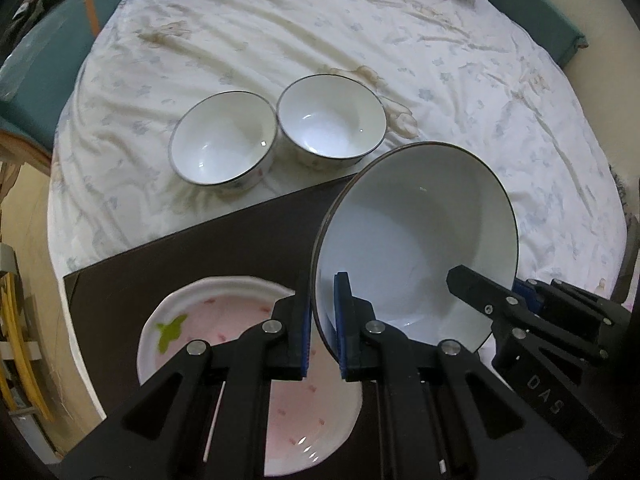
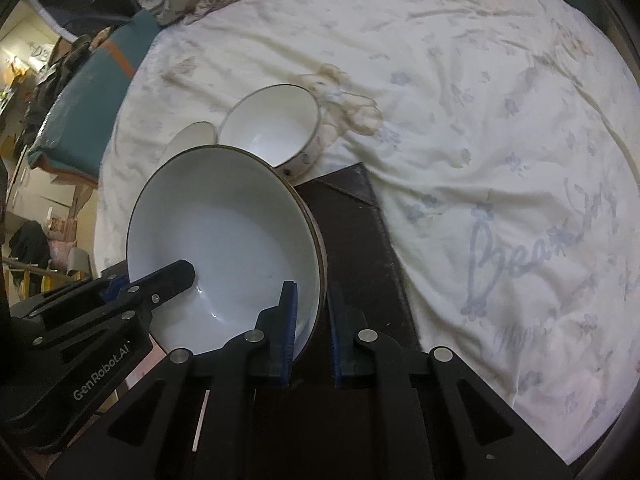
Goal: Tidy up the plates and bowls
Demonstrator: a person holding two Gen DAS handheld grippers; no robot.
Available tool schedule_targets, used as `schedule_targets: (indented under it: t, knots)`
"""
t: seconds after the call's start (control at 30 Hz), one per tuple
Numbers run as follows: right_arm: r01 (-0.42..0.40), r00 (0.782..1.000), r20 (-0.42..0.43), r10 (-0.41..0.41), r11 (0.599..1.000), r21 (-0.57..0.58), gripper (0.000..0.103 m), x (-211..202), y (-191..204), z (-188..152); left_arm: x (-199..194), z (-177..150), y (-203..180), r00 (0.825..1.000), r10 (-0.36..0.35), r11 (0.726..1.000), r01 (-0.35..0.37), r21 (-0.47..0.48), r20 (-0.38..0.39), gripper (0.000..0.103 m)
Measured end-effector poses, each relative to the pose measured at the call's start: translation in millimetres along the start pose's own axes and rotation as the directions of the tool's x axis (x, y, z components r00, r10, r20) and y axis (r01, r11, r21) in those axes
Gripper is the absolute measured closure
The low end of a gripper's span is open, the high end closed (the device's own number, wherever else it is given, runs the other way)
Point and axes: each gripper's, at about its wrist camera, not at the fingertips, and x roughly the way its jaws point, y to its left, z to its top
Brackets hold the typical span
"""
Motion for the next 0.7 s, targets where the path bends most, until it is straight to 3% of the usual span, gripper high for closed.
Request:
schedule_targets:
  t: [0.4,0.7]
  knots:
    - [-0.007,1.0,0.017,0.008,0.995,-0.101,0.088,-14,56,-44,-31,-55,51,1.0,0.027,1.0,-0.027,0.003,0.004,0.095]
    - [-0.063,0.998,-0.02,0.06,0.985,-0.159,0.088,-6,95,-83,-39,-91,88,1.0,-0.018,1.0,0.018,-0.014,-0.022,0.095]
